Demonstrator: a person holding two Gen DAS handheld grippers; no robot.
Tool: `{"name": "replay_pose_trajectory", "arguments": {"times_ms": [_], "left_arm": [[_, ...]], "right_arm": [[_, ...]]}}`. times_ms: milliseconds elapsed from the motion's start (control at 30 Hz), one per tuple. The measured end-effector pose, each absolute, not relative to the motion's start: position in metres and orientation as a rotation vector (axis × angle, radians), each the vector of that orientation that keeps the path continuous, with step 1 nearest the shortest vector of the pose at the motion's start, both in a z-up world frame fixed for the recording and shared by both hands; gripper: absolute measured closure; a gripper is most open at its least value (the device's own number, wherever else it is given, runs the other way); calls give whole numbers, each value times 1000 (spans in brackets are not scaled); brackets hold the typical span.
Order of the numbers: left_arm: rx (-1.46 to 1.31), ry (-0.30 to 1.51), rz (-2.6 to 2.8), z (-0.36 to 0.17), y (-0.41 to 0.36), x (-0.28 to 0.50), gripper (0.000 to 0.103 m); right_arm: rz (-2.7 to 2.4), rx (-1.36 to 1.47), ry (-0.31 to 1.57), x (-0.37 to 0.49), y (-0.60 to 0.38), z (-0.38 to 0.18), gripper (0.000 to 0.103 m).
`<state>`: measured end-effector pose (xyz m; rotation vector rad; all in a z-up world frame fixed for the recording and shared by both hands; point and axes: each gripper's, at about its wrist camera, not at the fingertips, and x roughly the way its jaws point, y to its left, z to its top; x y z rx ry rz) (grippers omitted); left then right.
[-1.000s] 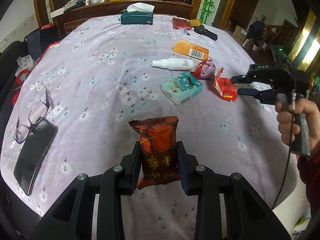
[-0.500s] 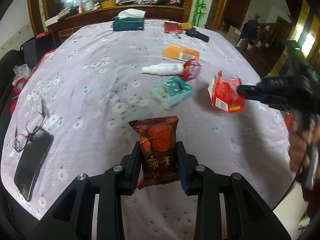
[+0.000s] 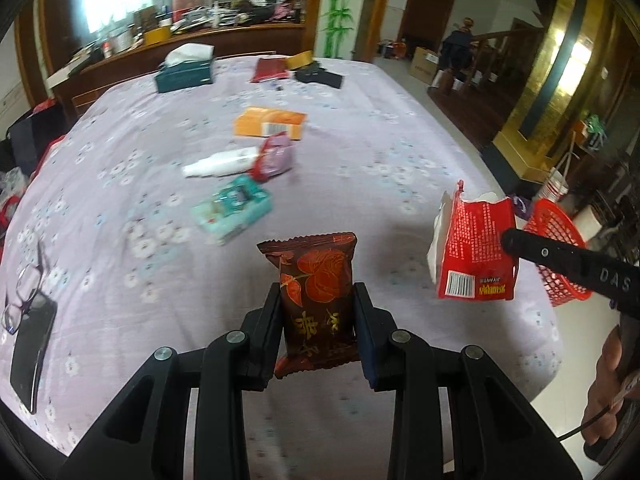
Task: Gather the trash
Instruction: 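Carry the brown packet and red snack bag to the red basket with both grippers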
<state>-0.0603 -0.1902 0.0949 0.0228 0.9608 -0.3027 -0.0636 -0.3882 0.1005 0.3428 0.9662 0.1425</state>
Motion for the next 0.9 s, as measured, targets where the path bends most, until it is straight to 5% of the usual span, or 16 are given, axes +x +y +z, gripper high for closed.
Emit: {"name": "replay_pose_trajectory", "arguments": {"times_ms": [900], "left_arm": [[92, 900, -382, 118, -252, -66, 71]], "right_arm": [[65, 365, 870, -103, -443, 130, 85]]}}
